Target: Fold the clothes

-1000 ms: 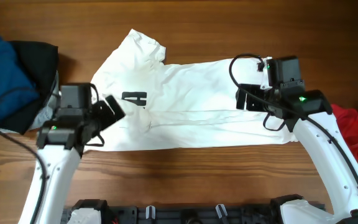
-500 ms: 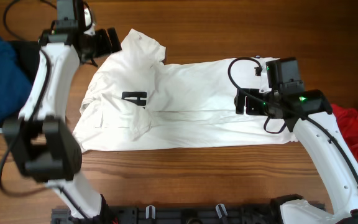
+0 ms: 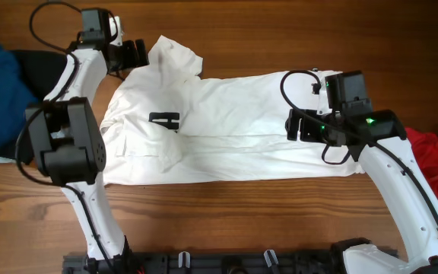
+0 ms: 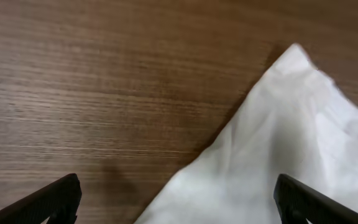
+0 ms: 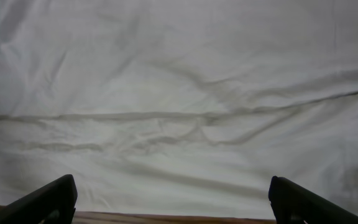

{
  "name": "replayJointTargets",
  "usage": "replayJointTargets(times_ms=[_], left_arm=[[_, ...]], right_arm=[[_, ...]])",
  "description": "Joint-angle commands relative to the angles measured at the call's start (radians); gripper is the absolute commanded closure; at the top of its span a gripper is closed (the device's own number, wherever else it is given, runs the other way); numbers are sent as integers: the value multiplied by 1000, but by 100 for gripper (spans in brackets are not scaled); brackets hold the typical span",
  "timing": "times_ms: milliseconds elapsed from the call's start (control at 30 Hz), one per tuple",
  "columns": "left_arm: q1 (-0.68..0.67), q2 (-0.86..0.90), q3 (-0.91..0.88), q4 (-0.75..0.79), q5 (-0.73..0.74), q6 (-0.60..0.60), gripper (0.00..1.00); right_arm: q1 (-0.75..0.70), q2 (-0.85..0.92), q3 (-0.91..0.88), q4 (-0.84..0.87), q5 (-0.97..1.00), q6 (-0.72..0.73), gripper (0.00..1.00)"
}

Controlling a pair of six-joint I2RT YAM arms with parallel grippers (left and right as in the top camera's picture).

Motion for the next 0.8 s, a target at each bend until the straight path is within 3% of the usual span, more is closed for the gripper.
replayJointTargets(times_ms=[0, 200, 267, 367, 567, 633, 667, 767], left_arm=[[-10, 61, 19, 3, 16, 27, 0], [-47, 105, 17, -69, 15, 31, 1], [-60, 107, 17, -111, 15, 31, 8], [-65, 107, 17, -174, 15, 30, 30], [-65, 107, 17, -252, 14, 30, 56], [-65, 107, 17, -264, 13, 30, 71], [-65, 107, 17, -269, 11, 30, 84], [-63, 107, 17, -272, 11, 18, 93]], right_arm=[[2, 0, -2, -5, -16, 17, 0], [2, 0, -2, -5, -16, 43, 0], [2, 0, -2, -4, -16, 43, 0], [2, 0, -2, -4, -16, 42, 0], [2, 0, -2, -6, -16, 42, 0], [2, 0, -2, -6, -16, 43, 0], [2, 0, -2, -5, -16, 43, 0], [1, 0, -2, 0, -15, 43, 0]])
